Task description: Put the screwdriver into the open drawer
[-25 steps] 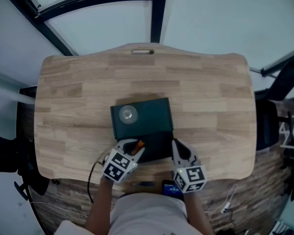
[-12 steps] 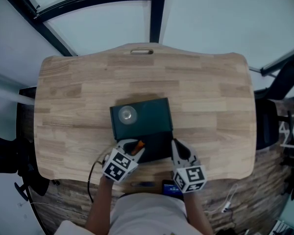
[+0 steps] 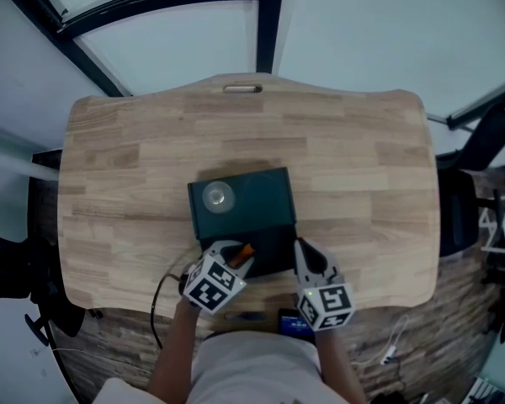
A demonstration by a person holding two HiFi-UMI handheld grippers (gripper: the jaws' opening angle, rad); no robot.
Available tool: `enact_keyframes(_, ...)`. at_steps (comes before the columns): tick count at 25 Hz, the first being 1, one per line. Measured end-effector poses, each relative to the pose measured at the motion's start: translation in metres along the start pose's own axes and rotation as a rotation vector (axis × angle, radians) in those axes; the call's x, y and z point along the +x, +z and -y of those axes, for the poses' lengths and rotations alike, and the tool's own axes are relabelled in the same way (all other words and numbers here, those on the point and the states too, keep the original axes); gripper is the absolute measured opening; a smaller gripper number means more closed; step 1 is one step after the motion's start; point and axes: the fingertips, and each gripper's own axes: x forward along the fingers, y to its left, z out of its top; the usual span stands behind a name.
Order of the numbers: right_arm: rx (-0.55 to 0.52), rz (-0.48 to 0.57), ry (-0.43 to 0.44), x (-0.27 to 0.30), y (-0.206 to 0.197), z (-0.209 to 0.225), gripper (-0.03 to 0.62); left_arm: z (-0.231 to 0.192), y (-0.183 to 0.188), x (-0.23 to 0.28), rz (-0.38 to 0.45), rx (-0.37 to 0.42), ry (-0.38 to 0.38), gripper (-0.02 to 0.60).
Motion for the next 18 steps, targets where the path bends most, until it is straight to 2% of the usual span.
enact_keyframes(18, 0.005, -0.024, 0.001, 0.0032, -0.0053, 0.0011, -0.003, 0.002, 0.0004, 0.0088, -0.023, 0.002, -0.024, 0.109)
